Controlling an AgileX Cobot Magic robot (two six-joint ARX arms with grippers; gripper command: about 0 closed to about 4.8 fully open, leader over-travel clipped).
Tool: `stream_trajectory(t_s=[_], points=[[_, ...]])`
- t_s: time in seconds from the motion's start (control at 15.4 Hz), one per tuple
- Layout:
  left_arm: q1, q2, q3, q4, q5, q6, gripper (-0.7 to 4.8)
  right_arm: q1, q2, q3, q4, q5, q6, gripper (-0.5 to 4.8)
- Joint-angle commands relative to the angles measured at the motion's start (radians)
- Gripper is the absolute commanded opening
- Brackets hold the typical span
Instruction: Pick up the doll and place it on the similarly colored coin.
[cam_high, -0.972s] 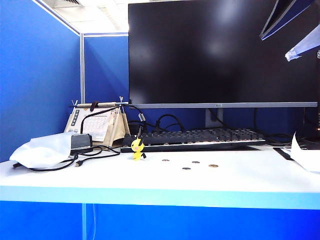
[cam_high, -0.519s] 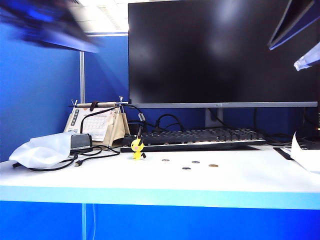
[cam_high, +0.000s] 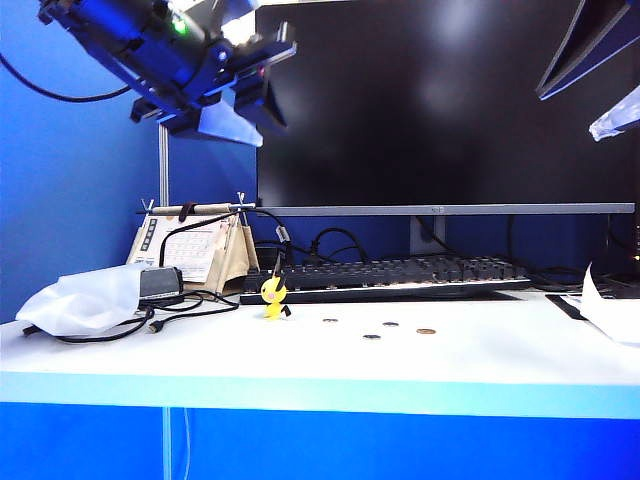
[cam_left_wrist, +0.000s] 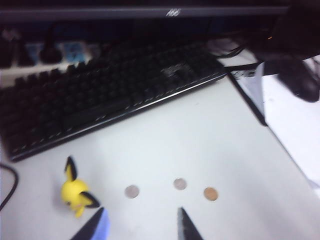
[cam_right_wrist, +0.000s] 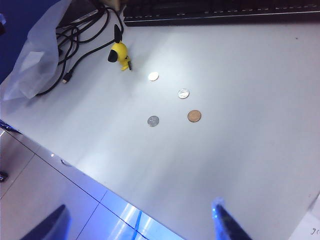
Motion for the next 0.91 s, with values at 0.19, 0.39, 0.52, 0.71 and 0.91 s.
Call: stream_trajectory(t_s=[0.19, 0.39, 0.52, 0.71, 0.91], points=[[-0.001, 0.187, 0.005, 0.058, -0.129, -0.048, 4.79, -0.001, -0.002, 0.004, 0.006, 0.002, 0.007, 3.69], [-0.005, 0.333, 0.018, 0.253, -0.201, -0.196, 4.79, -0.001, -0.002, 0.002, 0.002, 0.002, 0.006, 3.69], [-0.024, 0.419, 0.121, 0.241, -0.240, -0.179, 4.79, -0.001, -0.001, -0.008, 0.003, 0.000, 0.006, 3.69], [-0.026, 0.516, 0.274, 0.155, -0.269, -0.176, 4.79, -0.001, 0.001, -0.045, 0.006, 0.001, 0.006, 3.69], [-0.013, 0.525, 0.298, 0.126, -0.339, -0.176, 4.79, -0.001, 0.001, -0.059, 0.011, 0.001, 0.006, 3.69]])
